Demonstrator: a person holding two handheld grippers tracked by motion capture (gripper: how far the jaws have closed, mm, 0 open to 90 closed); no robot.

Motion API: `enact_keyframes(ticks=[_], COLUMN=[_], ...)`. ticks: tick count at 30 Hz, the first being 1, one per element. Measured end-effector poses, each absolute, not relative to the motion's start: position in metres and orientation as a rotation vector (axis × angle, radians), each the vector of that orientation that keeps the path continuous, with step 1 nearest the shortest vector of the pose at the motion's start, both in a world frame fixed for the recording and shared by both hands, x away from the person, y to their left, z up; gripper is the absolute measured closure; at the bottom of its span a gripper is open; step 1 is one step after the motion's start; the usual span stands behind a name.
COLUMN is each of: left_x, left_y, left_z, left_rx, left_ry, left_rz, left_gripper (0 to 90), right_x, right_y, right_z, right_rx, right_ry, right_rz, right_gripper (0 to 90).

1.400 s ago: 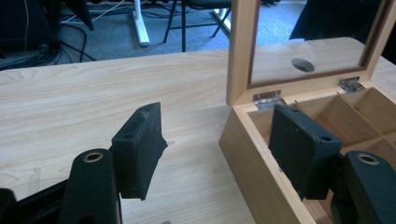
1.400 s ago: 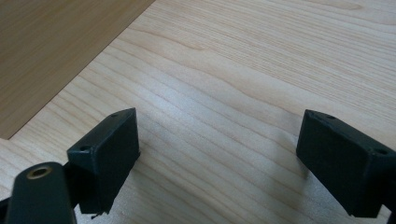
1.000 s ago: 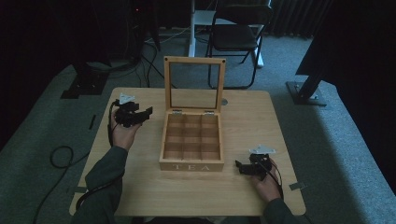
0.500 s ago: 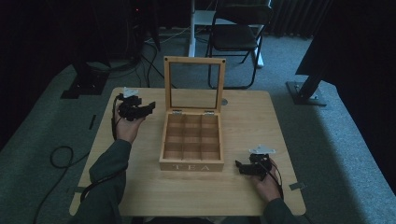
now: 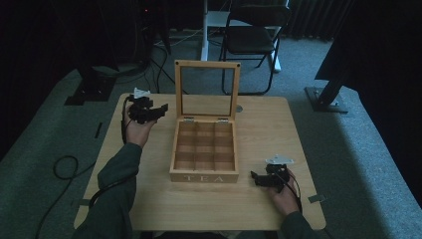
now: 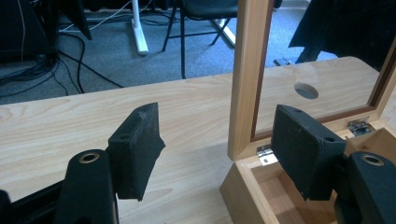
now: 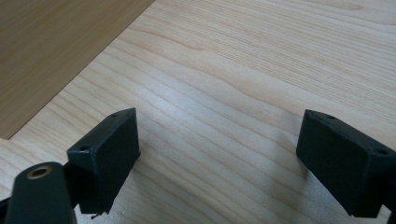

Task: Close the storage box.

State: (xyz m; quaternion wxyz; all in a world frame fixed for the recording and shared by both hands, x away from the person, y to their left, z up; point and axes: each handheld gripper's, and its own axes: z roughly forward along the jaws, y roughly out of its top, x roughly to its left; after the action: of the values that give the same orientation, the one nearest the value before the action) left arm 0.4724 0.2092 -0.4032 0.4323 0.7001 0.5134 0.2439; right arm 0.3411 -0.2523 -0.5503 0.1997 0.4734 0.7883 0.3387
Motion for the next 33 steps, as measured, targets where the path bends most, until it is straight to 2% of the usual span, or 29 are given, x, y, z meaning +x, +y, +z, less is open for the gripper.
enact_keyframes(ticks=[11,33], left_x=[0.486,0.505], left_y=[0.208,0.194], left_z=[-0.404,-0.390], left_rx=[1.738,1.774], left_ry=[1.275,1.238], left_rz=[0.572,0.597], left_gripper=[31.8,28.8], right_x=[0.341,0.341], right_y=[-0.252,-0.252], right_z=[-0.550,-0.550], right_rx=[1.324,1.323], right_ry=[2.204,2.204], right_rz=[0.947,0.947], right_gripper=[12.7,12.7])
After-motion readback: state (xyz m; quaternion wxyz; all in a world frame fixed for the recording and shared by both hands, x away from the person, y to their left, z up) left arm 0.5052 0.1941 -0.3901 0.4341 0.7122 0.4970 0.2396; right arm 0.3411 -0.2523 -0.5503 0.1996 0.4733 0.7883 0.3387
